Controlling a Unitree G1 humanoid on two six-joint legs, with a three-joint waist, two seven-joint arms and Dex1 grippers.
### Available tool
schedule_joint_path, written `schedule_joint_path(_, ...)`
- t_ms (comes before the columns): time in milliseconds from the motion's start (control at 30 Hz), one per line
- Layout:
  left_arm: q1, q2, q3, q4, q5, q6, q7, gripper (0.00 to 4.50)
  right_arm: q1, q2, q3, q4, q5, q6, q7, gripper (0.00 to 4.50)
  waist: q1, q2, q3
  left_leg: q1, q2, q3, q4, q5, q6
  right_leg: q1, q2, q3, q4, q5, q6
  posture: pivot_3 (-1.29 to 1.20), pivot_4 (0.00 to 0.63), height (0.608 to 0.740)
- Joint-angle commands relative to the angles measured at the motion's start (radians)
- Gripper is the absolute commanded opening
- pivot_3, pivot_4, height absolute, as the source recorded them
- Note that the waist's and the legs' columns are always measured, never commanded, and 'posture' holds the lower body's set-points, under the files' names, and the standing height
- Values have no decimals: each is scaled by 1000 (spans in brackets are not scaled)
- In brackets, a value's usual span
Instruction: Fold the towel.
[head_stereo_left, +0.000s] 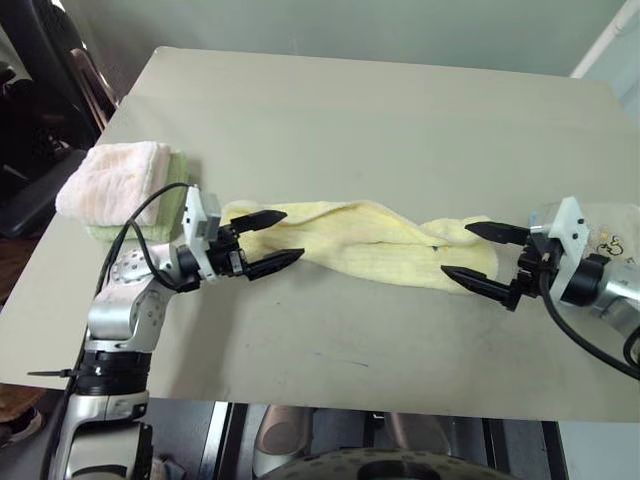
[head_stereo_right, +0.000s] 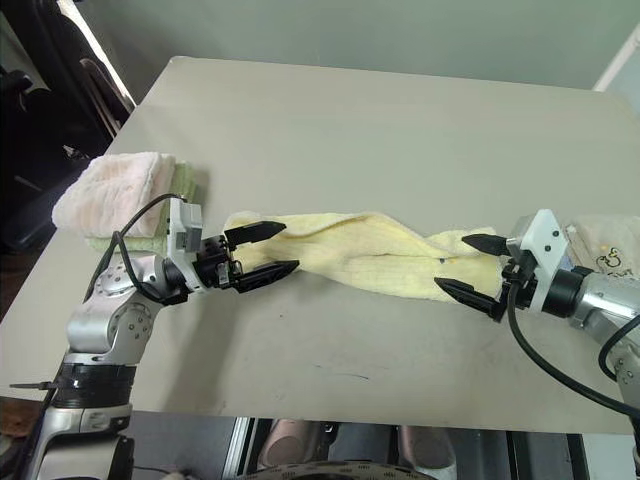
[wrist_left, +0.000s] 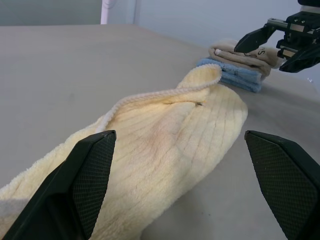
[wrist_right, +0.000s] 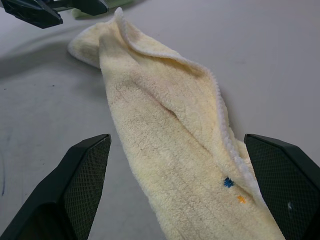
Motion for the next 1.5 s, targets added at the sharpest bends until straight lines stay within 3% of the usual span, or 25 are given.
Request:
schedule_joint_path(33, 10, 14, 27, 3, 4, -34, -23, 4451, -32, -10, -3, 5, -1, -19, 17, 4500, -1, 0, 0, 0, 0, 0, 0, 0, 0, 0, 0, 0, 0, 0, 0, 0, 150, 740)
schedule_joint_path(433, 16, -10, 20, 9, 10, -54, -32, 4451, -91, -33, 51, 88, -95, -102, 54, 4500, -1, 0, 0, 0, 0, 0, 0, 0, 0, 0, 0, 0, 1, 0, -1, 0, 150, 740)
schedule_joint_path(900, 7, -35, 1, 54, 54, -119, -46, 4451, -376, -125, 277, 567, -416, -513, 337, 4500, -6, 0, 0, 0, 1, 0, 0, 0, 1, -1, 0, 0, 1, 2, -3, 0, 150, 740)
schedule_joint_path(1200, 41, -43, 9, 23, 55, -138, -27, 4451, -542, -64, 364, 859, -572, -765, 361, 4500, -7, 0, 0, 1, 3, 0, 0, 0, 1, -2, -1, -1, 1, 4, -4, 0, 150, 740)
schedule_joint_path(1500, 46, -32, 21, 13, 58, -146, -12, 4451, -612, 0, 386, 998, -629, -893, 353, 4500, -9, 0, 0, 2, 4, 0, 0, 1, 2, -2, -1, -1, 2, 7, -8, 0, 150, 740)
